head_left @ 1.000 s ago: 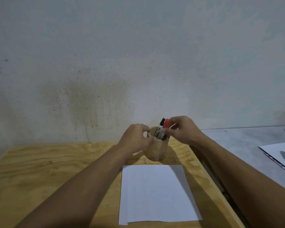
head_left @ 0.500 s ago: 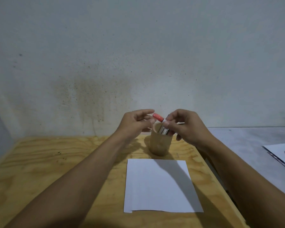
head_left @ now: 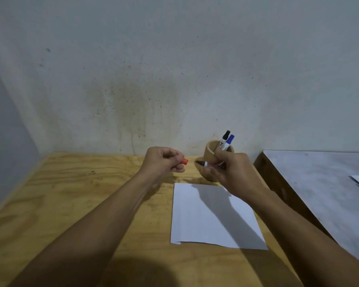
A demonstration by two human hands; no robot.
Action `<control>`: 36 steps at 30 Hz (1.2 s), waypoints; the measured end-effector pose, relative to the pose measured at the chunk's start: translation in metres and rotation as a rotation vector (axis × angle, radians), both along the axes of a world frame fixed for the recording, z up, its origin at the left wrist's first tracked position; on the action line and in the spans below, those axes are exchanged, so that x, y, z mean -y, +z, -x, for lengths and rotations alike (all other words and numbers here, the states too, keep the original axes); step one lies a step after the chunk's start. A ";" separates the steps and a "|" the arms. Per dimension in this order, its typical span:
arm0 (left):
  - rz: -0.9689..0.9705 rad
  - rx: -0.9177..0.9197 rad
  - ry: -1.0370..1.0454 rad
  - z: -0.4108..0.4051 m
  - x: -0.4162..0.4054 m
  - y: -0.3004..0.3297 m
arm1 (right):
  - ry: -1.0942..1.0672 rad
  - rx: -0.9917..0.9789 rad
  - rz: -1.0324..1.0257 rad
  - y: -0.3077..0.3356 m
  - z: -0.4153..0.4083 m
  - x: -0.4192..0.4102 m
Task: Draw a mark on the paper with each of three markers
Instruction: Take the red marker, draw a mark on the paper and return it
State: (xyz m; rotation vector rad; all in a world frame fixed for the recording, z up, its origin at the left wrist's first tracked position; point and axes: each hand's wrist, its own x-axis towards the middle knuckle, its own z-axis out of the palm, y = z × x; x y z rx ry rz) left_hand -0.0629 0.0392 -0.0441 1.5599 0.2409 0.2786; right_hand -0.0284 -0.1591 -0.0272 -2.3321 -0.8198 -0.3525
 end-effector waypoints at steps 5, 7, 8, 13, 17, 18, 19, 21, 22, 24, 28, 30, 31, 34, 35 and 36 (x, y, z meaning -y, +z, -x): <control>-0.553 -0.149 0.117 0.003 -0.021 -0.026 | 0.055 -0.379 -0.233 -0.002 0.006 0.007; -0.853 -0.165 0.083 0.002 -0.029 -0.039 | 0.128 -0.651 -0.471 0.000 0.011 0.007; -0.984 -0.160 0.058 0.003 -0.032 -0.044 | 0.150 -0.792 -0.579 0.000 0.012 0.006; -1.143 -0.087 0.042 0.009 -0.029 -0.056 | 0.250 -1.162 -0.978 -0.006 0.011 -0.003; -1.044 -0.079 0.058 0.013 -0.028 -0.062 | 0.247 -1.094 -0.992 -0.019 0.007 -0.012; -1.010 -0.063 0.089 0.016 -0.027 -0.064 | 0.206 -1.060 -0.972 -0.023 0.006 -0.016; -0.988 -0.025 0.140 0.020 -0.025 -0.065 | 0.164 -1.022 -0.945 -0.028 0.005 -0.019; -0.980 0.108 0.238 0.031 -0.019 -0.065 | 0.108 -0.945 -0.893 -0.038 0.002 -0.028; -0.993 0.168 0.242 0.037 -0.015 -0.065 | 0.087 -0.908 -0.881 -0.043 0.001 -0.032; -1.019 0.209 0.130 0.050 -0.008 -0.066 | 0.049 -0.872 -0.866 -0.052 -0.002 -0.041; -1.098 0.075 -0.060 0.065 0.000 -0.076 | 0.048 -0.846 -0.800 -0.064 0.000 -0.054; -1.104 0.057 -0.049 0.069 0.003 -0.080 | 0.061 -0.832 -0.787 -0.067 0.003 -0.058; -1.116 0.067 -0.043 0.070 0.004 -0.081 | 0.058 -0.823 -0.767 -0.067 0.005 -0.059; -1.148 0.094 -0.040 0.073 0.007 -0.084 | 0.055 -0.735 -0.679 -0.068 0.004 -0.062; -1.151 0.092 -0.038 0.073 0.007 -0.084 | 0.047 -0.690 -0.640 -0.068 0.002 -0.062; -1.150 0.085 -0.037 0.073 0.007 -0.084 | 0.041 -0.645 -0.598 -0.069 0.000 -0.062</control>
